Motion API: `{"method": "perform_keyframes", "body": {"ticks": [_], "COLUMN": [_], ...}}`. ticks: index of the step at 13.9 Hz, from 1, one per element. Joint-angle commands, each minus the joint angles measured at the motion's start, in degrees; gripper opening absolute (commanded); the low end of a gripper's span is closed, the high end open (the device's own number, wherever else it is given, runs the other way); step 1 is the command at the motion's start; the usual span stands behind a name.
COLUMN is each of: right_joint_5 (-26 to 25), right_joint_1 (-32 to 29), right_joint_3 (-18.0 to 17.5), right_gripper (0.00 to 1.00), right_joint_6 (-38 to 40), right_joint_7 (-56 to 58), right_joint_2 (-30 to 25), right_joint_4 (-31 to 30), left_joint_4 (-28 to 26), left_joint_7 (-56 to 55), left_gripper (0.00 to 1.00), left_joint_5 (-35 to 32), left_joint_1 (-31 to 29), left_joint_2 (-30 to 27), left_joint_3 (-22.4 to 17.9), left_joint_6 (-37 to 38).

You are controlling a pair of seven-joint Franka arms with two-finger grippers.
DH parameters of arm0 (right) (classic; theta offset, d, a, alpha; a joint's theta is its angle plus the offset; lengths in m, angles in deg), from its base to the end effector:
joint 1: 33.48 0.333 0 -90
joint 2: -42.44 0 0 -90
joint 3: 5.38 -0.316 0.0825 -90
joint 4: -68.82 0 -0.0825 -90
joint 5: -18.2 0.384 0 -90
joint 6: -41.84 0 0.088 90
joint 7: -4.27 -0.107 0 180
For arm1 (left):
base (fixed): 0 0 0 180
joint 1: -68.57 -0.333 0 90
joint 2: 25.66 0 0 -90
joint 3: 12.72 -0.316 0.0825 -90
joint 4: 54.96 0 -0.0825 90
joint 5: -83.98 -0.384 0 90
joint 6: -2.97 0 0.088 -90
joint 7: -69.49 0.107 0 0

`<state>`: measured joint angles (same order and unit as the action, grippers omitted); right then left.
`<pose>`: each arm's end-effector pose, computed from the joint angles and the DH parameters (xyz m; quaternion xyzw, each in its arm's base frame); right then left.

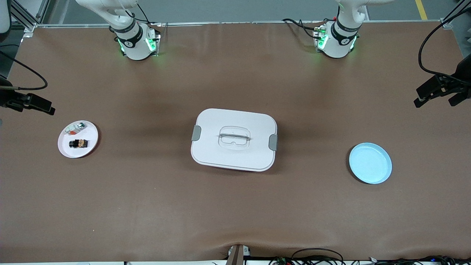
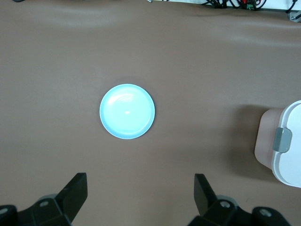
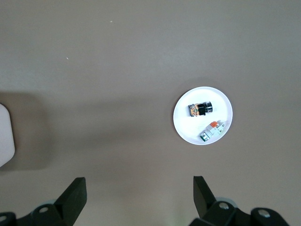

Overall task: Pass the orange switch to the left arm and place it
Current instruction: 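Reach the right gripper down to the switch on the white plate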

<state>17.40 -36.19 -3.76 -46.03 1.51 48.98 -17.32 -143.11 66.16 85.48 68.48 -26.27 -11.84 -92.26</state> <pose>0.5824 -0.0447 0.5880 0.9972 -0.0617 -0.0421 0.0080 0.5607 -0.0104 0.6545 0.9974 0.0224 0.0665 0.0154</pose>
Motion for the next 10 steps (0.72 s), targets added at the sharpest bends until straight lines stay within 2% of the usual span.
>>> {"method": "perform_keyframes", "body": {"ticks": [1,4,7,10], "right_joint_5": [0.0,0.0,0.0,-0.9], "right_joint_1": [-1.2,-2.5,-7.5,-10.1], "right_joint_3": [-0.6,-0.6,-0.6,-0.5], "right_gripper": [1.0,1.0,1.0,1.0], "right_joint_6": [-1.0,-5.2,-11.8,-16.4], "right_joint_7": [0.5,1.0,9.9,16.4], "right_joint_2": [2.0,2.2,2.4,5.0], "right_joint_4": [0.3,-4.5,-10.2,-13.6], "left_joint_4": [0.9,0.9,0.9,0.9], "left_joint_7": [0.8,0.9,0.9,0.9], "left_gripper": [1.0,1.0,1.0,1.0], "left_joint_5": [0.8,0.8,0.8,0.8], "left_joint_1": [0.2,0.2,0.2,0.2], "left_joint_2": [-0.2,-0.2,-0.2,-0.2], "left_joint_3": [-0.1,-0.1,-0.1,-0.1], "left_joint_6": [0.4,0.4,0.4,0.4]}}
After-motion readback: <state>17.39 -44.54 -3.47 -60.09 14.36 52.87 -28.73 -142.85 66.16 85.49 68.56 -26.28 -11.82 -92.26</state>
